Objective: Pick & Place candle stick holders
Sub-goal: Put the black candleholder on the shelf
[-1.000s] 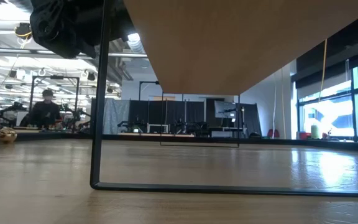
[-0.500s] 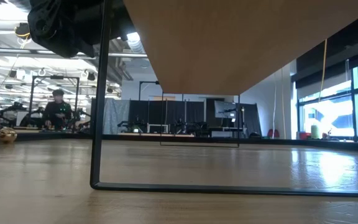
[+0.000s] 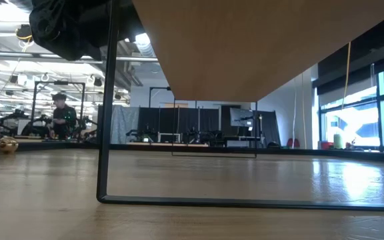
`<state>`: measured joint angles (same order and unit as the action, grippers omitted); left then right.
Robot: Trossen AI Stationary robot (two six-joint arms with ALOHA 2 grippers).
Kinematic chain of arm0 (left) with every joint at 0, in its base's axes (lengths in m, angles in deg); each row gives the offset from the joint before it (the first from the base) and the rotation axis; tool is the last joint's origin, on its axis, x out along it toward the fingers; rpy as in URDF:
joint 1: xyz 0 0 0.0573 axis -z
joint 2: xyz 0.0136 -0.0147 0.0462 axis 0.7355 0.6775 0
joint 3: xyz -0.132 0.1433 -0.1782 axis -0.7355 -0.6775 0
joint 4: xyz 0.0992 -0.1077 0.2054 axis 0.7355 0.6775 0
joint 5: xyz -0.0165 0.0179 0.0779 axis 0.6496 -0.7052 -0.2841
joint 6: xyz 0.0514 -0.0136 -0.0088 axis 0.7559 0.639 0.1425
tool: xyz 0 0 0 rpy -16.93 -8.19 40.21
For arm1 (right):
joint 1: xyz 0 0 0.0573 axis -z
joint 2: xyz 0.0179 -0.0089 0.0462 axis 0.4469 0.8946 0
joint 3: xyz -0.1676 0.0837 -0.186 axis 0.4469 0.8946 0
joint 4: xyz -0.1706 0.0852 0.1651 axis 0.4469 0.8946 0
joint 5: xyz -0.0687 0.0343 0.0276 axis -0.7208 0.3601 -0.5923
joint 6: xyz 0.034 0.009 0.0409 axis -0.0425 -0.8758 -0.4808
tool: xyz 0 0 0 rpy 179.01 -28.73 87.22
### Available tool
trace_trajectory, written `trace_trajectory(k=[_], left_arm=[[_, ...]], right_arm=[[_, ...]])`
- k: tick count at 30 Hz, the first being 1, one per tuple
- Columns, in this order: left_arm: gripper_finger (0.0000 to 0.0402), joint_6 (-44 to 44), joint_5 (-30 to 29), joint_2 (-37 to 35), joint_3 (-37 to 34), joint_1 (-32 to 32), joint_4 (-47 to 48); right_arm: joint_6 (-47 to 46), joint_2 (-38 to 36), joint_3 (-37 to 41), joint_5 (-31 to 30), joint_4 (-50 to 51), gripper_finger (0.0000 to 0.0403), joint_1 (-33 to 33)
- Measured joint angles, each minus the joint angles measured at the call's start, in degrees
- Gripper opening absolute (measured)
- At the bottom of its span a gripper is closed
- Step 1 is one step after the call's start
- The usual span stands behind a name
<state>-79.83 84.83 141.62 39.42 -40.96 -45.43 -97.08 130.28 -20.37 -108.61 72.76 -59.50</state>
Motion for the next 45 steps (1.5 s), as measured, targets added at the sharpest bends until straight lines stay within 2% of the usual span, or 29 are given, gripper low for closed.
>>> trace_trajectory(k=[3,6,10,12,14,22,27,29,32,35,37,42,45], left_arm=[[0.0186,-3.95,1.89,0.0,0.0,-0.36,-0.03],[0.0204,-2.63,3.33,-0.02,0.0,-0.52,-0.08],[0.0216,6.02,12.03,-1.59,0.0,-0.66,-0.05],[0.0217,7.38,16.52,-3.11,0.0,-1.34,0.63],[0.0216,7.11,18.51,-5.32,0.0,-2.65,3.46],[0.0216,11.81,18.89,-17.22,0.0,-7.72,27.23],[0.0215,12.43,17.31,-23.43,0.0,-9.8,45.59],[0.0214,8.35,16.29,-25.71,0.0,-9.76,54.24],[0.0216,-5.33,17.3,-28.2,0.0,-8.51,60.62],[0.0216,-15.74,18.31,-28.7,0.02,-6.19,57.97],[0.0215,-19.03,18.22,-28.55,0.0,-4.02,54.38],[0.0216,-15.14,17.75,-26.49,0.07,1.4,46.26],[0.0218,-19.17,12.32,-25.63,0.07,3.38,42.85]], right_arm=[[0.0,0.0,0.0,-0.02,0.18,0.0234,0.0],[0.01,0.0,0.0,-0.04,0.18,0.0234,0.0],[0.02,0.0,0.0,-0.04,0.2,0.0234,0.0],[0.02,0.0,0.0,-0.04,0.22,0.0234,0.0],[0.02,0.0,0.0,-0.04,0.3,0.0234,0.0],[0.02,0.0,0.02,-0.18,0.35,0.0234,0.0],[0.0,-0.02,1.74,-0.17,0.16,0.0234,-0.02],[-0.6,-0.02,2.47,-0.17,-0.04,0.0234,-0.02],[-1.85,-0.02,3.43,-0.15,-0.08,0.0234,-0.01],[-1.99,-0.02,4.11,-0.15,-0.11,0.0234,-0.02],[-1.99,-0.02,4.24,-0.15,-0.15,0.0234,0.0],[-1.57,-0.02,4.28,-0.42,-0.11,0.0234,0.03],[-1.51,-0.02,4.28,-0.63,-0.08,0.0234,0.06]])
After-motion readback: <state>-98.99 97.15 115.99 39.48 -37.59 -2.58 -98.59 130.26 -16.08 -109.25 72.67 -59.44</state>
